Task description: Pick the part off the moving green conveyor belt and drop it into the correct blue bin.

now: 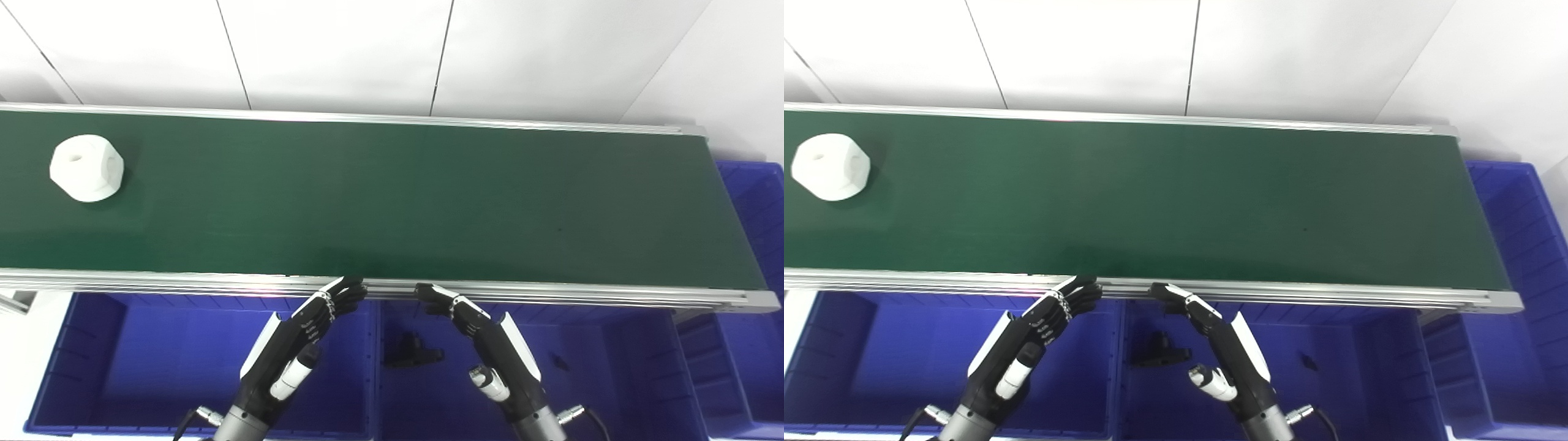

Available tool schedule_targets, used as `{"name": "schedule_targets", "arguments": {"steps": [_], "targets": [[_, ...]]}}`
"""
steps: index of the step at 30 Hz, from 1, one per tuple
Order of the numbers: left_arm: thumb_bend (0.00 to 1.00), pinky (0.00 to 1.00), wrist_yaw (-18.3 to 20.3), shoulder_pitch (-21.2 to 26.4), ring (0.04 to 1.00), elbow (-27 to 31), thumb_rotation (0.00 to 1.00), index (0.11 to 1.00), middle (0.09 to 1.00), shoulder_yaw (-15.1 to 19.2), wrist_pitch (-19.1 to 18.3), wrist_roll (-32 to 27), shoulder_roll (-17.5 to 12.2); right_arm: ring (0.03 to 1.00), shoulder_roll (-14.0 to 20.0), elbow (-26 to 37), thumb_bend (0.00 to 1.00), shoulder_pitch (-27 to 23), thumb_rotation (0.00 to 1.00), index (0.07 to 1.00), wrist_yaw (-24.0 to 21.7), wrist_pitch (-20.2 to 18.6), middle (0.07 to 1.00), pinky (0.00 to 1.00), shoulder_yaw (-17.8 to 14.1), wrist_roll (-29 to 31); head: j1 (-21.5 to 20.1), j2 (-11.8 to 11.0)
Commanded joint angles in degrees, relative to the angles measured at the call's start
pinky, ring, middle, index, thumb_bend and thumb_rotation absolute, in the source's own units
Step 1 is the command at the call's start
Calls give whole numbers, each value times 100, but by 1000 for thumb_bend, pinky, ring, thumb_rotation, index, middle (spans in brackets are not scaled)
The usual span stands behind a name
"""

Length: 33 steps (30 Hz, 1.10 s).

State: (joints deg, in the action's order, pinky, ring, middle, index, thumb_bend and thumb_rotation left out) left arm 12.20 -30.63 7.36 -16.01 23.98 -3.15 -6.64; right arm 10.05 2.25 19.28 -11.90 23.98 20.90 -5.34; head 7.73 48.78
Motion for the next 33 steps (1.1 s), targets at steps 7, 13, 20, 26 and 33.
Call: {"name": "schedule_targets", "arguments": {"steps": [7, 13, 20, 26, 33], "targets": [[686, 837, 35, -34, 858, -131, 897, 854, 851, -87, 274, 19, 123, 836, 92, -31, 890, 28, 1000, 789, 79, 293, 851, 789, -26, -27, 580, -400], [716, 822, -77, -35, 850, -405, 874, 841, 840, -101, 293, 244, 305, 831, 202, -276, 881, -7, 1000, 787, 77, 294, 850, 773, 2, 195, 1000, -826], [715, 788, -169, 52, 832, -687, 838, 818, 828, -81, 293, 349, 410, 825, 223, -543, 879, -71, 1000, 781, 132, 294, 842, 761, 34, 253, 1248, -1219], [718, 763, -193, 120, 816, -808, 807, 802, 819, -105, 294, 393, 396, 816, 246, -686, 888, -127, 1000, 773, 185, 295, 836, 750, 72, 249, 1260, -1340], [705, 743, -269, 197, 805, -931, 794, 792, 810, -148, 294, 482, 374, 810, 283, -840, 893, -187, 1000, 764, 284, 295, 831, 734, 107, 246, 1396, -1563]]}}
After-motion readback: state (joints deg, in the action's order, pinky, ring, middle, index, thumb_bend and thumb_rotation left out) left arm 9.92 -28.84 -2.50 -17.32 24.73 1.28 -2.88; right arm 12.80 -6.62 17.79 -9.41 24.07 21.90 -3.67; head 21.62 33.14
